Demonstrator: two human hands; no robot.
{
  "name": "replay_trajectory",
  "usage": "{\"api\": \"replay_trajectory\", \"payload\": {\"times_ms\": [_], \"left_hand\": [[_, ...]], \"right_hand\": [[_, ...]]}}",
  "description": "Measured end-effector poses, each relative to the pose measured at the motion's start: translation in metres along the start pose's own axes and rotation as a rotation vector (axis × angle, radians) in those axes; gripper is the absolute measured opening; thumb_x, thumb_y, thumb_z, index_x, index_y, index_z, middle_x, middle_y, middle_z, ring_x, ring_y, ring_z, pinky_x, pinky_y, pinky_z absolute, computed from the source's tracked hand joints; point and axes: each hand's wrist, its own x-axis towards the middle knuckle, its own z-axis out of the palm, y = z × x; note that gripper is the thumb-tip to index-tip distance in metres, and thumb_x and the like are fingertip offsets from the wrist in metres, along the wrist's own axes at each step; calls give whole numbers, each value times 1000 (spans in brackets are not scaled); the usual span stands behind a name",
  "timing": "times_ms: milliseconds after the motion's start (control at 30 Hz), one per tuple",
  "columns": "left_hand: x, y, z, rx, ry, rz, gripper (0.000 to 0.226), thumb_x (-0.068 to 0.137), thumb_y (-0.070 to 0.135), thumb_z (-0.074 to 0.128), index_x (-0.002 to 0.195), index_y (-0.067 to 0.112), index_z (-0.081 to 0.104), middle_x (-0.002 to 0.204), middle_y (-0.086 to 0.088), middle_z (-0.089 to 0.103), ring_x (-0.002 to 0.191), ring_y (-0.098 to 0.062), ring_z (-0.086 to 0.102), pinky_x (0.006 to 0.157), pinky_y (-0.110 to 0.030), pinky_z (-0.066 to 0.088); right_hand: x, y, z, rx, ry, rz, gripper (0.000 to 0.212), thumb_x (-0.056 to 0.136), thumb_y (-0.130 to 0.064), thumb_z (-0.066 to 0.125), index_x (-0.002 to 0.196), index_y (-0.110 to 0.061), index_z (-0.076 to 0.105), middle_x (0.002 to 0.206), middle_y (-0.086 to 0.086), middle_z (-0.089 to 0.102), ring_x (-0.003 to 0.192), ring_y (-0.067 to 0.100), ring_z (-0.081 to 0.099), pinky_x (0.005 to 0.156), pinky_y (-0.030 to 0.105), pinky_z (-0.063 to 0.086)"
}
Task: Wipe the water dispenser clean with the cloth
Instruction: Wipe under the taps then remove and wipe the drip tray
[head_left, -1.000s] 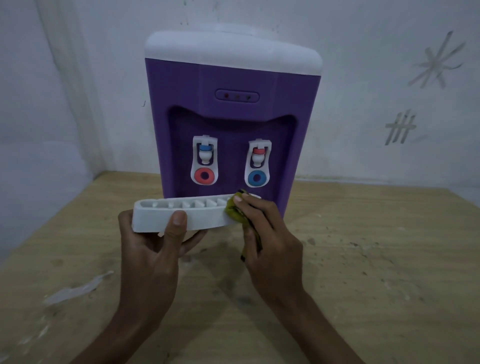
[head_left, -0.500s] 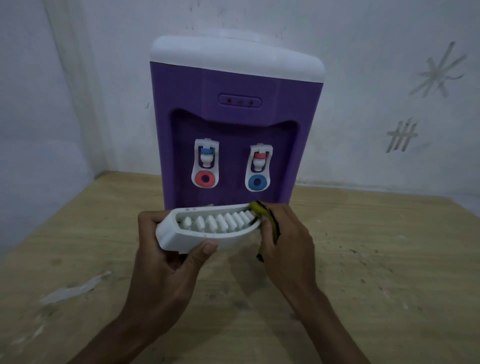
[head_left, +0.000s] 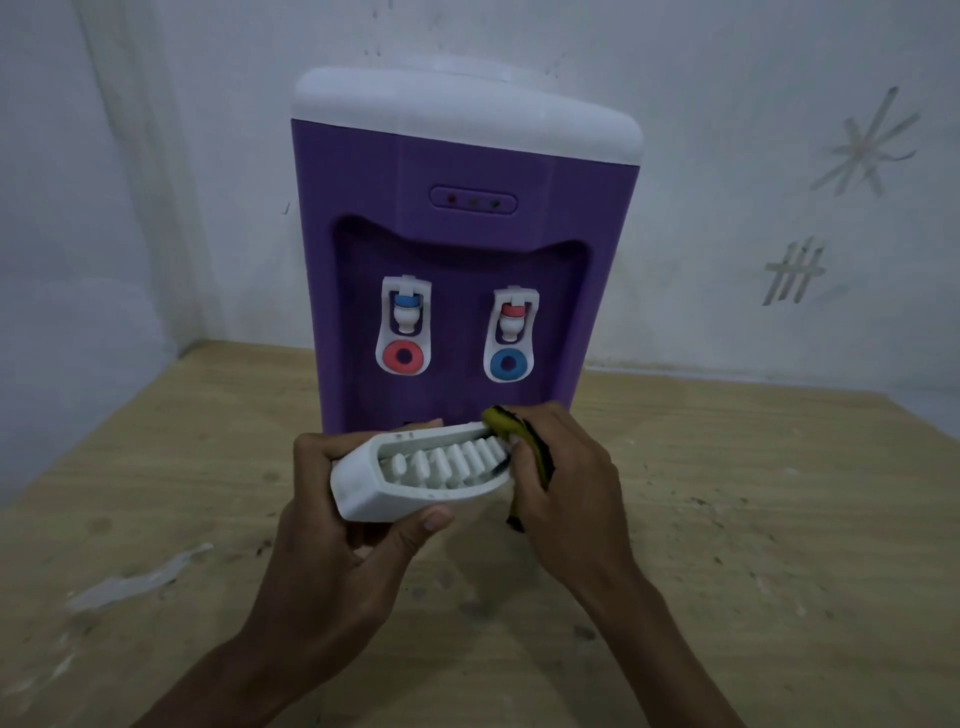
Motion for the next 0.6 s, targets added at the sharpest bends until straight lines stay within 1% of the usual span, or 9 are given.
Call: {"api": "replay_trajectory", "payload": {"times_ms": [100,200,267,333,400,467,500,533,600], "left_hand": [[3,0,-4,85,4,67,55,75,42,82,112,58,45,118,34,62,104,5,68,74,-14,58],[2,0,-3,102,-8,71,56,77,46,84,114,57,44,120,35,62,105,6,68,74,-12,56],[0,0,1,114,-42,92,55,77,49,80,118,47,45,122,35,63,106,7,68,78,-10,55],[0,0,4,131,-59,122,57,79,44,82,120,38,45,124,36,62,107,8,67,81,-8,53],[2,0,2,105,-43,106,55,80,48,80,121,43,44,125,34,63,108,7,67,81,-10,54],[4,-1,-2,88,-29,92,51,81,56,77,119,51,44,124,32,63,107,5,68,81,-12,56],[4,-2,-3,87,-22,89,49,82,52,79,117,53,44,123,33,63,107,5,68,81,-13,56],[3,-2,-2,80,-15,84,51,83,41,82,114,56,44,123,33,64,107,5,68,80,-13,56],[2,-3,1,78,-31,81,58,78,26,81,109,61,46,122,34,65,106,6,68,79,-11,55]], "right_hand": [[-2,-14,0,46,-75,-103,34,101,-12,59,131,-25,66,117,-15,64,105,1,62,84,20,52],[-2,-6,0,-81,-75,-101,34,101,-18,58,132,-32,64,117,-20,62,101,-1,60,79,22,53],[0,2,-3,-104,-60,-54,33,101,-19,57,130,-34,65,115,-20,62,99,0,60,78,26,55],[0,-1,-5,-27,-48,-59,33,101,-18,56,130,-30,66,114,-17,64,101,1,61,81,28,55],[0,-15,-6,87,-73,-115,33,100,-15,56,131,-24,67,118,-14,65,107,3,62,86,26,54],[-2,-23,-5,107,-90,-181,35,100,-13,58,133,-22,66,123,-12,65,112,3,62,89,25,54],[-2,-21,-3,80,-86,-189,35,100,-14,58,134,-23,65,124,-13,65,112,3,62,88,26,55],[-1,-16,-2,41,-80,-177,36,100,-16,58,134,-26,64,125,-15,64,112,2,62,87,28,56],[-1,-7,-2,-12,-70,-126,36,101,-21,55,135,-28,64,125,-17,64,111,2,62,85,31,56]]}}
